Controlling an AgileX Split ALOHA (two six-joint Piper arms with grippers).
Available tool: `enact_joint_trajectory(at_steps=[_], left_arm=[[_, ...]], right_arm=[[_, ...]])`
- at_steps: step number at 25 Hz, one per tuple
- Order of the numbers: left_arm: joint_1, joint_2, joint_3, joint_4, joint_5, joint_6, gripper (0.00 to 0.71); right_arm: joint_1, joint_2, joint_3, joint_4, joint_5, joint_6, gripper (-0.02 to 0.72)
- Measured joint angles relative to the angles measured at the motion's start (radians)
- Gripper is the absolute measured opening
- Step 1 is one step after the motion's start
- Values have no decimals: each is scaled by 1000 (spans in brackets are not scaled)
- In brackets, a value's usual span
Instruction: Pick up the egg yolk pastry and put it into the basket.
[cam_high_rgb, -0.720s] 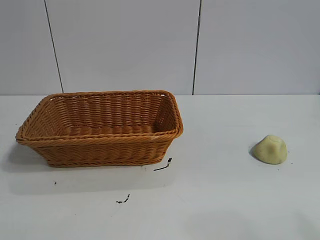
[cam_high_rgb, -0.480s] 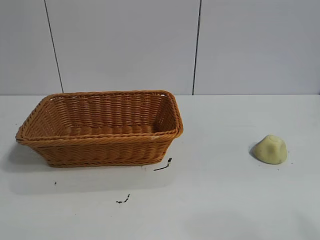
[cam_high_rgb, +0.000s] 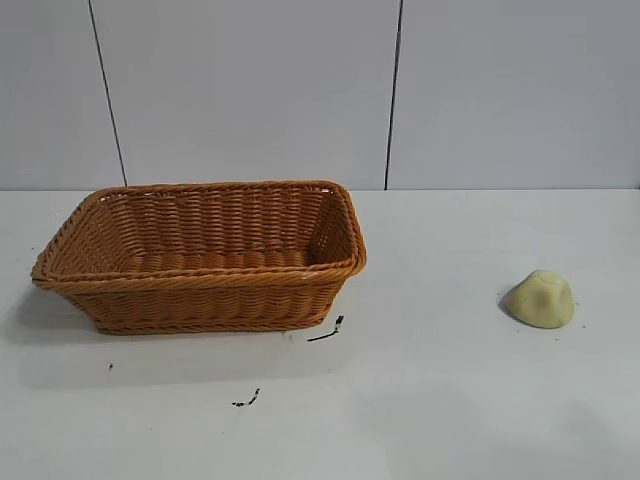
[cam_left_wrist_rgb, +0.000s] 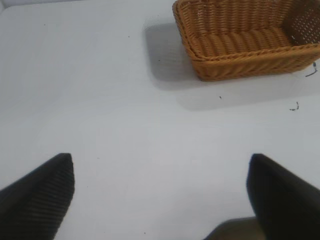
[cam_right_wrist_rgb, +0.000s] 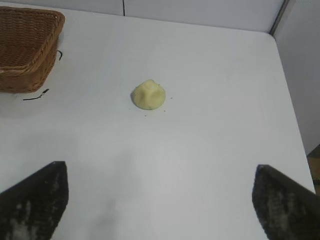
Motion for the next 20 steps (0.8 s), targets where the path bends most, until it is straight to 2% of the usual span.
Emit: enact_joint_trajectory(at_steps=[9,20], left_arm=[[0,0,0,0,0,0,696],[0,0,0,0,0,0,696]], right_arm=[[0,619,-220,0,-25,39,693],[2,1325,-607,4,-36,53,693]])
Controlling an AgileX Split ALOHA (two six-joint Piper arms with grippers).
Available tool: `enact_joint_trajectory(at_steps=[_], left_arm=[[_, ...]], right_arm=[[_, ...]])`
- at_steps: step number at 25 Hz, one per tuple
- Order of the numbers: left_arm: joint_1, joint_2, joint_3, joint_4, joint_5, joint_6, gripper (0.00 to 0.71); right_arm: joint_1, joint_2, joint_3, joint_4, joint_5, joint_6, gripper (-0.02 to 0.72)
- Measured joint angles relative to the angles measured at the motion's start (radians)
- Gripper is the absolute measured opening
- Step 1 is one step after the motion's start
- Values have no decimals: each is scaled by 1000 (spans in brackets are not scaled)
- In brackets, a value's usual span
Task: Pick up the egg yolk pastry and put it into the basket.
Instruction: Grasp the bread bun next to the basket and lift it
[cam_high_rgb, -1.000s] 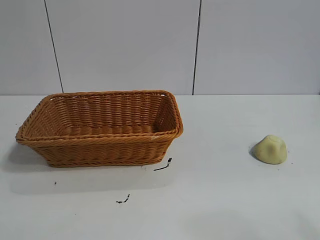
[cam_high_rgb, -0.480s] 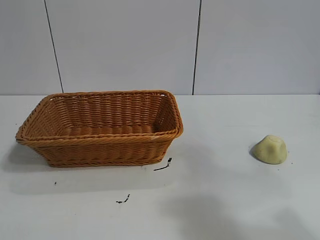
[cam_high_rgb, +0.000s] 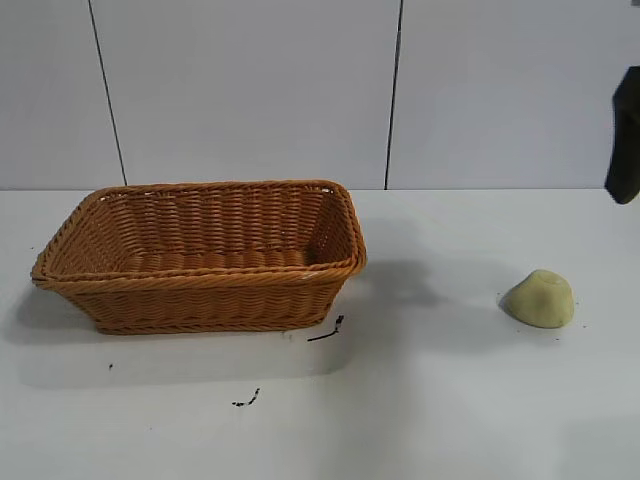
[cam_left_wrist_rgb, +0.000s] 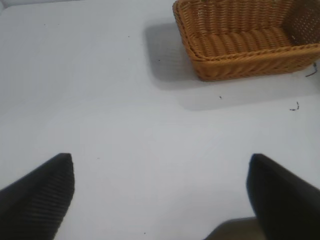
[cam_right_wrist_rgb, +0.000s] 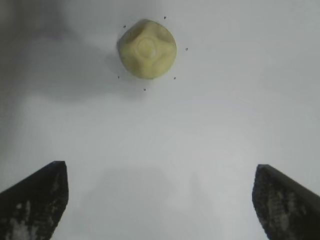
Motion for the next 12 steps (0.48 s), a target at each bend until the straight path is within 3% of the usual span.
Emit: enact_joint_trajectory(at_steps=[6,12], left_arm=[[0,0,0,0,0,0,696],[0,0,0,0,0,0,696]], right_arm=[[33,234,-191,12,-24,3,693],[35,382,-268,7,-40,12,693]])
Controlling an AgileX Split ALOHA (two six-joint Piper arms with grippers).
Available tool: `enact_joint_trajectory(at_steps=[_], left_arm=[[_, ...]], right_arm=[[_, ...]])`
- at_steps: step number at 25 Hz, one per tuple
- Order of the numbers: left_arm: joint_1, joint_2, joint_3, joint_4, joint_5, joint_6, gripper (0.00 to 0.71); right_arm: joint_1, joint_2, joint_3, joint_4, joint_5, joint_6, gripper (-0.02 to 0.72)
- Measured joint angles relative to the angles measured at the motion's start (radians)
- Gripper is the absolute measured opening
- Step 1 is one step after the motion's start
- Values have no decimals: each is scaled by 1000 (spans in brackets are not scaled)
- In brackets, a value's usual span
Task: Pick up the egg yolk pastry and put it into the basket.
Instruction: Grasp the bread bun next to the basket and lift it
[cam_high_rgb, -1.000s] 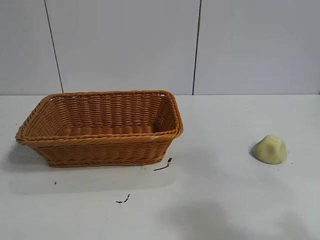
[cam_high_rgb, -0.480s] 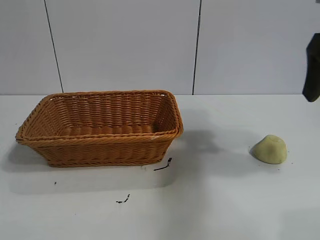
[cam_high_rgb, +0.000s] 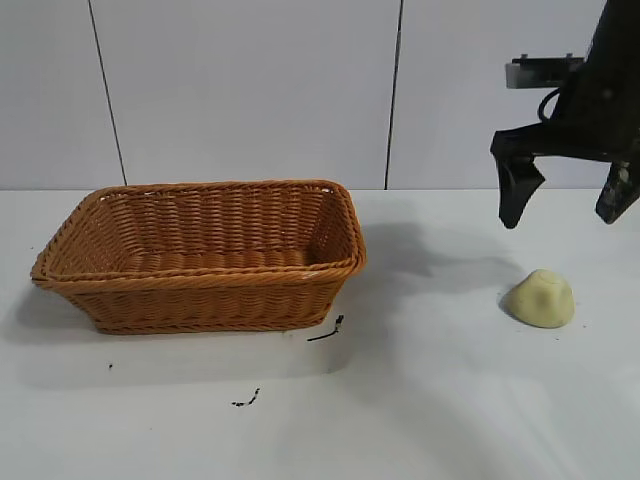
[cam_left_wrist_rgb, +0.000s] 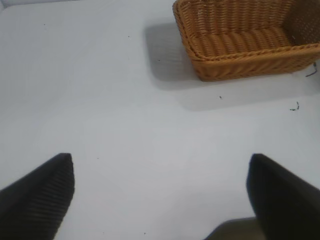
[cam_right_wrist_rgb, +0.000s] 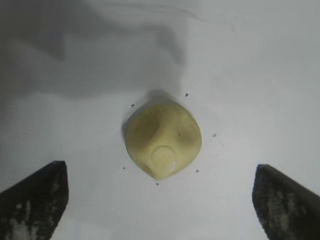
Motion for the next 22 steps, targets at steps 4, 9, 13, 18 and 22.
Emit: enact_joint_trajectory(at_steps=[4,9,13,18,22], left_arm=[[0,0,0,0,0,0,696],[0,0,0,0,0,0,696],[0,0,0,0,0,0,696],[0,0,0,0,0,0,696],[0,0,0,0,0,0,696]], right_arm=[[0,73,0,0,-20,2,693],[0,148,0,0,-29,2,693],[0,163,0,0,-48,2,693],[0,163,0,0,-59,3,693],[0,163,0,0,-53,3,693]])
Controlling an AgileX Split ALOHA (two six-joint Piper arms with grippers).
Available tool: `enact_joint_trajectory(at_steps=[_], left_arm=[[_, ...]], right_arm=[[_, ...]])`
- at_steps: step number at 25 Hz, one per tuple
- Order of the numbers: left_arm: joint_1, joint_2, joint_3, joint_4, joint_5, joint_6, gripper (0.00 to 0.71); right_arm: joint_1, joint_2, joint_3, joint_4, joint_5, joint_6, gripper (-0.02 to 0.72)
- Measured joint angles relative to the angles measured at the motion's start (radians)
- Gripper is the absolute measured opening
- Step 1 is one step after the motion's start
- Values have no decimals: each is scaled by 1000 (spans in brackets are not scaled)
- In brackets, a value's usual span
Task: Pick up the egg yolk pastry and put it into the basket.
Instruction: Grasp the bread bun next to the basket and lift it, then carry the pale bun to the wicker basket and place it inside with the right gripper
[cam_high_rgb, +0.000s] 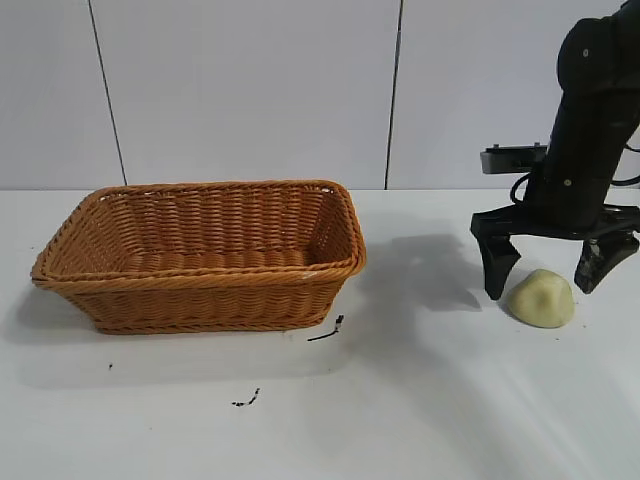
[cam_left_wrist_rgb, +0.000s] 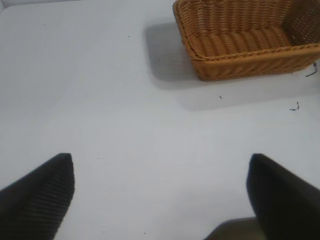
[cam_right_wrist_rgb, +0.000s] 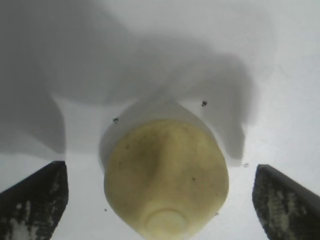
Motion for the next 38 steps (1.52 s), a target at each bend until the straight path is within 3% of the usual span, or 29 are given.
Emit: enact_joint_trajectory(at_steps=[2,5,8,12,14,26,33,38], left_arm=[[0,0,0,0,0,0,696],[0,0,0,0,0,0,696],[0,0,0,0,0,0,696],[0,0,0,0,0,0,696],[0,0,0,0,0,0,696],[0,0,0,0,0,0,696],[0,0,0,0,0,0,696],[0,0,0,0,0,0,696]], right_arm=[[0,0,0,0,8,0,666],[0,0,0,0,14,0,563],[0,0,0,-1,16,0,438],[0,0,0,-1,16,0,196],[0,0,0,-1,16,0,132],[0,-164,-3,-15,36,-5,102],[3,-237,-167,-4,184,-7,102],[50,-234,-288,-3,219,-7,102]])
